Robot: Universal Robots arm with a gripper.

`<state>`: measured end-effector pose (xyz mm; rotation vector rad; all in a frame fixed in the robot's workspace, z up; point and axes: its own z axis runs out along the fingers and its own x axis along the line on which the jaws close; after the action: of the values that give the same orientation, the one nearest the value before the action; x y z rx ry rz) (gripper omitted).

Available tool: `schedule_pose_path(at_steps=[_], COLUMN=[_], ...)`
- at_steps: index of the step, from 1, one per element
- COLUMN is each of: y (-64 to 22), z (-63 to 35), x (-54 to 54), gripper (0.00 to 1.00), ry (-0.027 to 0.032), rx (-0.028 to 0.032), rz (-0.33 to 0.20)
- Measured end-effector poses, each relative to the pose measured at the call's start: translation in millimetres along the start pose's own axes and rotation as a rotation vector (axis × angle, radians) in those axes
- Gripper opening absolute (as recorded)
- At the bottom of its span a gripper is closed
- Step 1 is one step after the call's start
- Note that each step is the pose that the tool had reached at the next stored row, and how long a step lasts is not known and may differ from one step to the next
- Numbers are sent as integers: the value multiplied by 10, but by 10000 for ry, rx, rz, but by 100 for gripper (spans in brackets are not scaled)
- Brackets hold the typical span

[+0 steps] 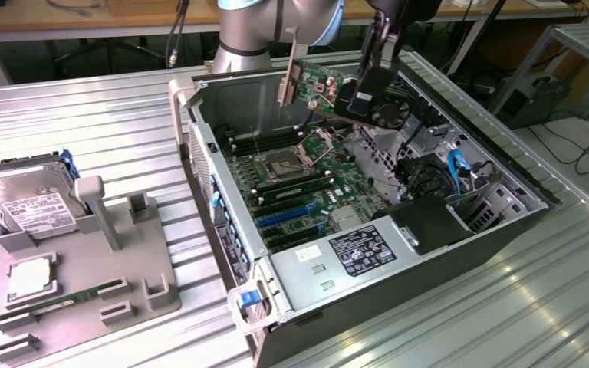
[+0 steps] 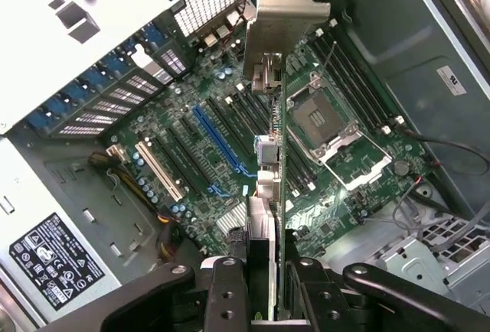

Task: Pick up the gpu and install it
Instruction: 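Insert the gpu into the slot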

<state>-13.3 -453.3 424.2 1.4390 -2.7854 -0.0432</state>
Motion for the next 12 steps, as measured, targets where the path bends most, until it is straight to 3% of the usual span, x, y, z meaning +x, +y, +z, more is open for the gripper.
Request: schedule_pose_path(at_steps=[12], y=[-1], z=[0], x=[2], gripper=[27], ry=[36], rx=[-9], rz=[-1328])
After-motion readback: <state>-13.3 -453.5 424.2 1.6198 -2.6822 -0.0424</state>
